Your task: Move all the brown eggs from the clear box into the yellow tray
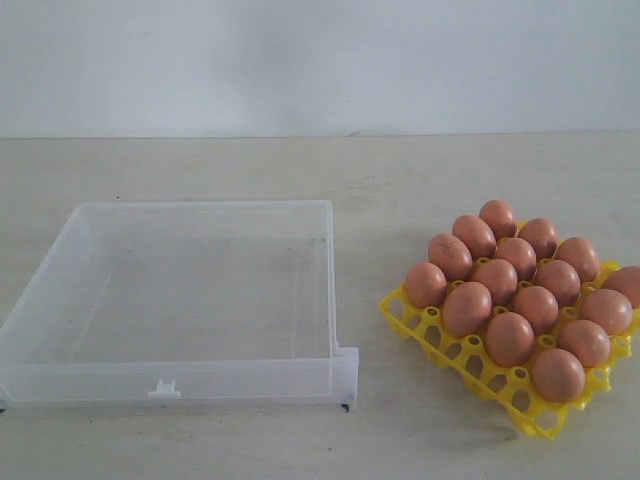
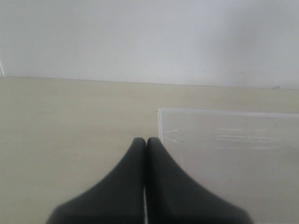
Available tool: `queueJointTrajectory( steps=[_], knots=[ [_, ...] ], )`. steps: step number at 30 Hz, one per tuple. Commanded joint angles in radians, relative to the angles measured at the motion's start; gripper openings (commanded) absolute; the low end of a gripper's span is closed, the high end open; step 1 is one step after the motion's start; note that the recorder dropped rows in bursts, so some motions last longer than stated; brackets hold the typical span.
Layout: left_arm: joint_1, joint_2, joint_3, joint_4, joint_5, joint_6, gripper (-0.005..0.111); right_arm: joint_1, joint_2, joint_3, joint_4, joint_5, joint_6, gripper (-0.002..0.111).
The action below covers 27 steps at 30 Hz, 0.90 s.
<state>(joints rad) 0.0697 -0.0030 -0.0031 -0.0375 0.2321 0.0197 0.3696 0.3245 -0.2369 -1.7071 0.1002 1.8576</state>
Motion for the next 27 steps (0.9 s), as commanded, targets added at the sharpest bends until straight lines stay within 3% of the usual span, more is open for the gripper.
queueJointTrajectory(
  steps=[1, 27],
  knots=[
    [0.001, 0.003, 0.003, 0.002, 0.0, 0.001, -0.004, 0.0, -0.003, 0.005, -0.002, -0.046, -0.009, 0.0],
    [0.001, 0.003, 0.003, 0.002, 0.0, 0.001, -0.004, 0.0, -0.003, 0.005, 0.003, -0.137, -0.004, 0.0]
  ],
)
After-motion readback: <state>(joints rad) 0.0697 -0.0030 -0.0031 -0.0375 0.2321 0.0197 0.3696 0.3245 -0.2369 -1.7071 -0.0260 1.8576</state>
